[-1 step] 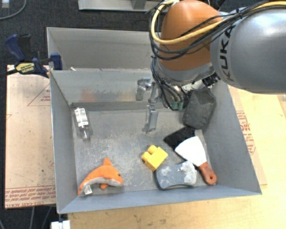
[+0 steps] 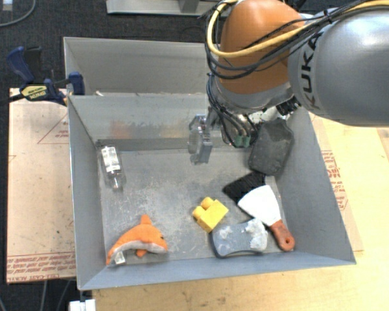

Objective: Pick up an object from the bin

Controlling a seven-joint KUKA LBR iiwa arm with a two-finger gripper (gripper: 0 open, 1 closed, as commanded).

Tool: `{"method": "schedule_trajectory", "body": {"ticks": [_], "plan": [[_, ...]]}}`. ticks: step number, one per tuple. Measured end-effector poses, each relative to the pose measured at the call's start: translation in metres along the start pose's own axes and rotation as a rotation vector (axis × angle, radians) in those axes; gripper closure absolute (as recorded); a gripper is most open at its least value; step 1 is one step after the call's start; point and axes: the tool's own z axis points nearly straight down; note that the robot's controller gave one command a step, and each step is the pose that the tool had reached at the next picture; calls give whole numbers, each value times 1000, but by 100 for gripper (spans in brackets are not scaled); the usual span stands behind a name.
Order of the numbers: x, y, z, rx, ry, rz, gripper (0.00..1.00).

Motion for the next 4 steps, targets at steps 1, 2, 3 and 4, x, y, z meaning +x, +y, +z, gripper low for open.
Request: {"method": "schedule_trajectory", "body": {"ticks": [1,2,3,4], "plan": [[0,0,0,0,0,0,100],[20,0,31,0,-6,-76,100],[28,-1,44,-1,-6,-105,100],[37,-14,75,-1,5,-236,100]]}}
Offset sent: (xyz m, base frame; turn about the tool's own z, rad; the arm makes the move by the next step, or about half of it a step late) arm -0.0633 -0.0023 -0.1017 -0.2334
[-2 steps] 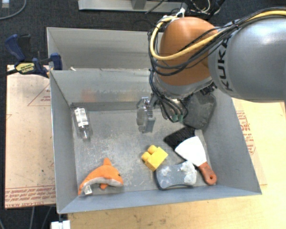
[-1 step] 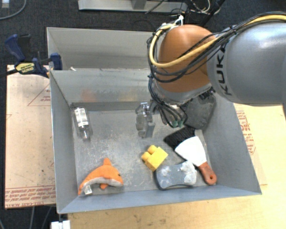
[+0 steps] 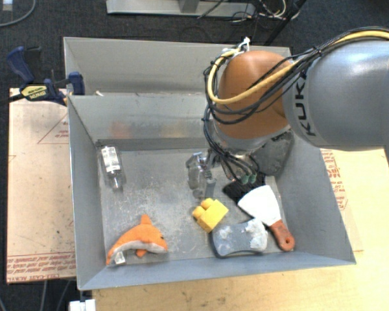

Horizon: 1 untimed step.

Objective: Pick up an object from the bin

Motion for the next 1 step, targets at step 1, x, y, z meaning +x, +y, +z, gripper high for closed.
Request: {"method": "schedule_trajectory", "body": {"ticks": [1], "plan": [[-7,-15,12,2,-15,40,100]]}}
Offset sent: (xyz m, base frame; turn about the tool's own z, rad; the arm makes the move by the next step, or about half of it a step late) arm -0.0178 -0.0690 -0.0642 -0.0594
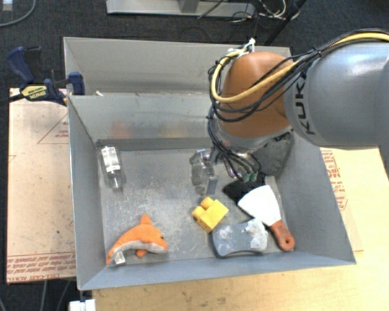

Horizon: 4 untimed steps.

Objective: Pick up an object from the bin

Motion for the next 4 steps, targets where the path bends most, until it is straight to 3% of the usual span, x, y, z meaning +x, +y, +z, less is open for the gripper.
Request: {"method": "schedule_trajectory", "body": {"ticks": [1,2,3,4], "plan": [[22,-28,32,-3,7,-46,100],[32,-37,37,-2,3,-2,0],[32,-27,30,-2,0,51,0],[42,-30,54,-2,-3,-26,0]]}}
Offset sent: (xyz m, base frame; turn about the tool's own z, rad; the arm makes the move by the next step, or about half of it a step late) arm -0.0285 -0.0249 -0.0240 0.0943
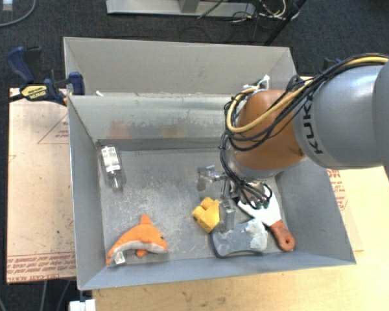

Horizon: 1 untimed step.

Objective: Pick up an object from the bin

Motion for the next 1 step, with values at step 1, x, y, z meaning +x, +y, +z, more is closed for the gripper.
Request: {"method": "schedule_trajectory", "body": {"ticks": [1], "plan": [[16,-24,35,-4,13,-166,100]]}}
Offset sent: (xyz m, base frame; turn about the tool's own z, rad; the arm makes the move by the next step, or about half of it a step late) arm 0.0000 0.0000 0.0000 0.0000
